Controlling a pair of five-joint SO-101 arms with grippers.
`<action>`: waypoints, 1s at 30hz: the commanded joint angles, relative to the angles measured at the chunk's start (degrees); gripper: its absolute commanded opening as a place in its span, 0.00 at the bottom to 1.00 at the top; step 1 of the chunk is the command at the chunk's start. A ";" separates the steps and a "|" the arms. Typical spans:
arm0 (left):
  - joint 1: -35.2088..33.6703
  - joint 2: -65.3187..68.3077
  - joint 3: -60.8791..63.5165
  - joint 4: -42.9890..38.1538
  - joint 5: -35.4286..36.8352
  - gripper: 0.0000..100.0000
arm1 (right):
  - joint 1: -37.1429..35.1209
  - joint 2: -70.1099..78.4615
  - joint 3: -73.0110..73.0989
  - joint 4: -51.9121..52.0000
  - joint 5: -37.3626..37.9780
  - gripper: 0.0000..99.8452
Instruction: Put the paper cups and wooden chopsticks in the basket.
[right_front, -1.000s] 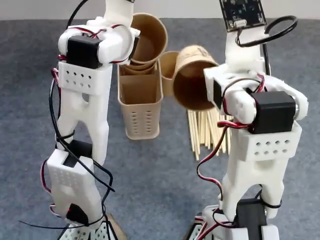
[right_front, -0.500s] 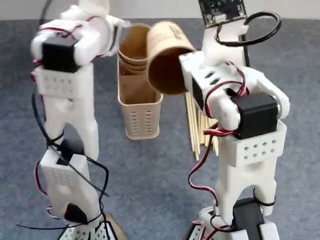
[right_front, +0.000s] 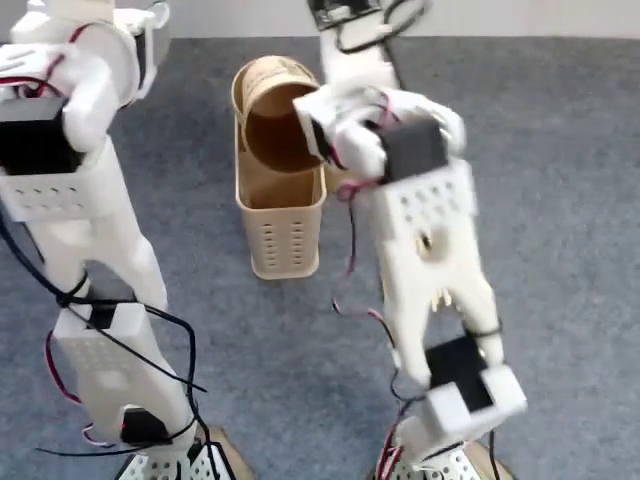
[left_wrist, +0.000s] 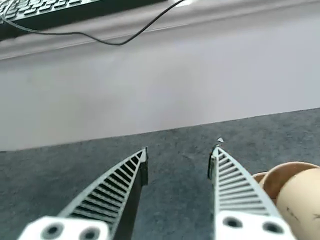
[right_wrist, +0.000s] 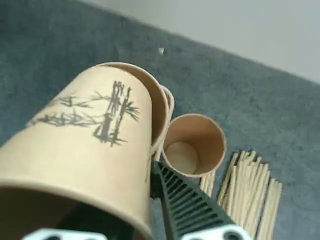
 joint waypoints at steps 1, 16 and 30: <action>-2.42 -0.22 -1.54 0.35 0.00 0.22 | 0.22 5.41 -7.43 -0.57 -0.44 0.00; -2.59 -0.13 -1.45 2.46 0.00 0.22 | 0.84 7.08 -18.59 1.27 -0.18 0.26; -2.68 -0.13 7.60 2.90 -0.09 0.22 | -7.96 8.48 -2.77 -12.97 -0.44 0.26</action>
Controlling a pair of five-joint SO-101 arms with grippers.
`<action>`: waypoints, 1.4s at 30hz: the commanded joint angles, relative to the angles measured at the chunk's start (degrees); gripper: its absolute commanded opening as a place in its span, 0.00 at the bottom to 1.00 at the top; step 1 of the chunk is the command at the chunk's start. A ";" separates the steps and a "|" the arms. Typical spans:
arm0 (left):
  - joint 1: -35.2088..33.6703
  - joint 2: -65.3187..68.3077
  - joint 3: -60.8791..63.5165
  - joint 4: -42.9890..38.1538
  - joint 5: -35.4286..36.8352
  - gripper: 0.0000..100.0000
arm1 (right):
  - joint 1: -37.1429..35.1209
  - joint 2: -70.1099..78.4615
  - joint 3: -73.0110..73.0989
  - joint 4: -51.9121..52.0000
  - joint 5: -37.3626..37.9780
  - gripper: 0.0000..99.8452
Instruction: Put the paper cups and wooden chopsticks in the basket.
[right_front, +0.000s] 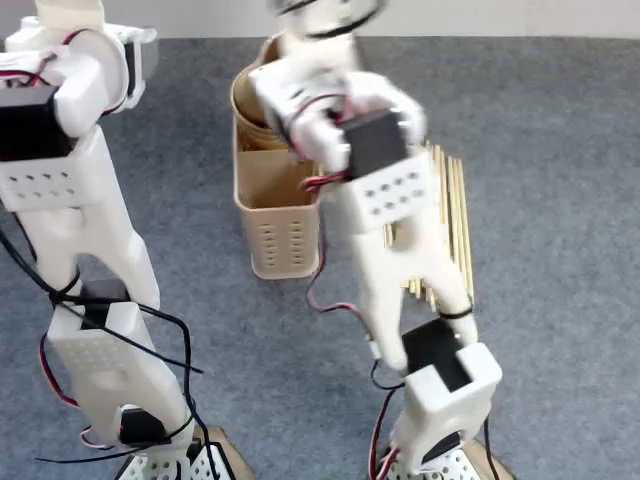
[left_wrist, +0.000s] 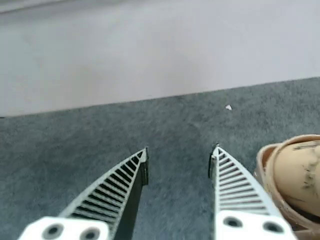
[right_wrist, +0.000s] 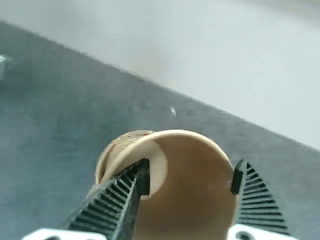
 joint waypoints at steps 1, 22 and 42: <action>-0.04 -0.13 3.12 -0.18 -0.18 0.22 | -2.24 0.92 5.49 -3.47 -0.44 0.26; 1.01 -0.66 14.11 -4.66 0.00 0.22 | 1.63 -1.36 -10.51 10.77 -0.18 0.26; 11.12 -23.96 37.67 4.48 3.43 0.22 | 23.43 18.07 -4.79 26.77 4.75 0.26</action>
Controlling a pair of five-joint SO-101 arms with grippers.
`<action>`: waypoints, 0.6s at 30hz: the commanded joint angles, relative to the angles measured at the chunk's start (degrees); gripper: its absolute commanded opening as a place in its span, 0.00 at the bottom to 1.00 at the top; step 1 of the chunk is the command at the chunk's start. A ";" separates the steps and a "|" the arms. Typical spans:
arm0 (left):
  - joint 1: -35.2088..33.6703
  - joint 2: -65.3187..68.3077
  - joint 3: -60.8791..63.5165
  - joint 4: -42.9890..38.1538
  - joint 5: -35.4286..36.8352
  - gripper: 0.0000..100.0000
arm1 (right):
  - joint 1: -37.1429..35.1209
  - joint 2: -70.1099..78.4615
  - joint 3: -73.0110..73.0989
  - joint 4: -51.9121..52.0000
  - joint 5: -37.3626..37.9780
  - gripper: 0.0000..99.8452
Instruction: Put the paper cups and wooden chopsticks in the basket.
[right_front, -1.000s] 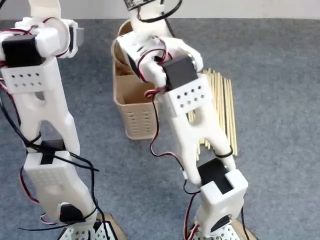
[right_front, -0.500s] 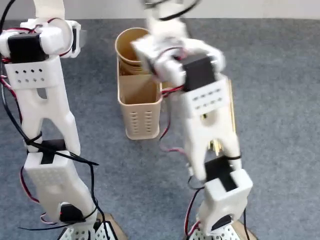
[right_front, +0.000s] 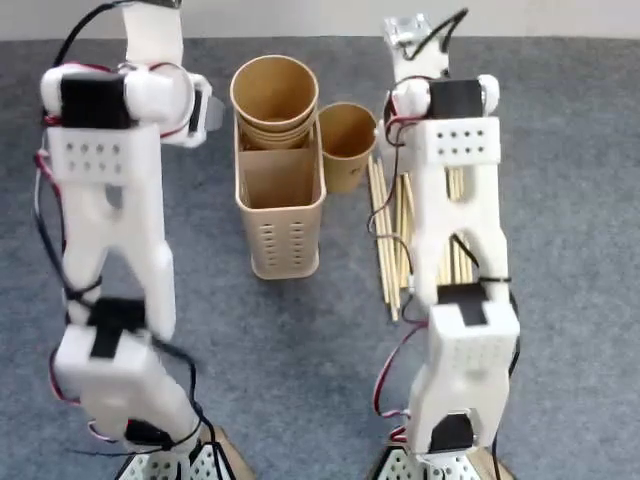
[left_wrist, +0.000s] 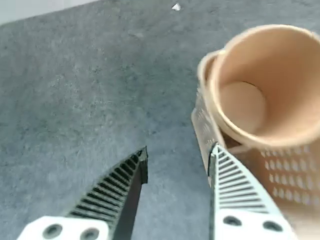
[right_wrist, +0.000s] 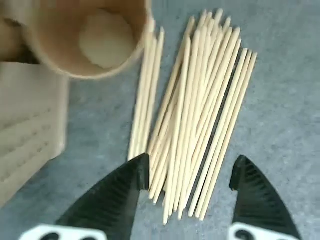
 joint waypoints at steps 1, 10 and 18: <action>2.95 -16.75 12.62 0.35 0.35 0.22 | 1.98 4.97 -2.77 -4.26 0.44 0.26; -4.88 -26.24 20.09 -2.02 0.09 0.22 | -0.75 9.19 -13.76 -10.59 -2.46 0.26; -12.09 -25.19 24.22 -9.05 -0.09 0.22 | -2.33 9.89 -15.34 -15.52 -5.98 0.26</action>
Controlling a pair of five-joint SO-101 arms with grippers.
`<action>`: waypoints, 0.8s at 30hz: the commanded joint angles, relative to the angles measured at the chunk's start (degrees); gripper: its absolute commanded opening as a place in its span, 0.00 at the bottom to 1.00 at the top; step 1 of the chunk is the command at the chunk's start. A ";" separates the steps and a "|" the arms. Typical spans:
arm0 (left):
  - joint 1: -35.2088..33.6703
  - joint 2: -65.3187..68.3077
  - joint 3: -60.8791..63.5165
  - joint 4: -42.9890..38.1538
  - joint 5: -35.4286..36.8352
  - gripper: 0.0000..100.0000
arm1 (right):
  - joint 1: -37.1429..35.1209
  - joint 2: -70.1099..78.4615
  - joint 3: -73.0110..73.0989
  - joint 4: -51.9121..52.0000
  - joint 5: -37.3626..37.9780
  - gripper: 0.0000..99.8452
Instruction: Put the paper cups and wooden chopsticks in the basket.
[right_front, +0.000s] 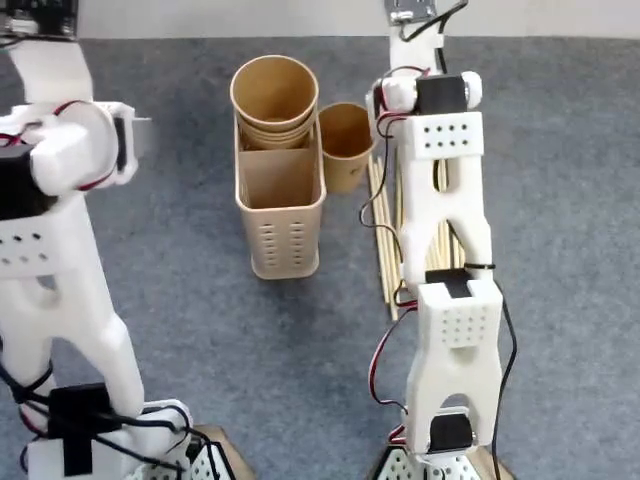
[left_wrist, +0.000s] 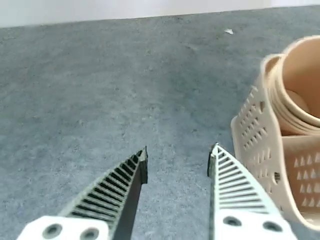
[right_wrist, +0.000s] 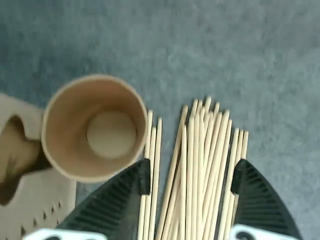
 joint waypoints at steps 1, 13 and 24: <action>-1.10 -0.66 3.21 -4.04 -0.09 0.22 | -1.54 0.13 -2.07 -3.30 -0.88 0.26; -3.74 -1.10 17.27 -14.77 -0.18 0.22 | -2.15 6.99 -2.68 -3.03 -3.34 0.26; -3.91 -1.01 19.21 -15.65 -0.18 0.22 | -2.24 11.03 -2.77 -3.56 -2.20 0.26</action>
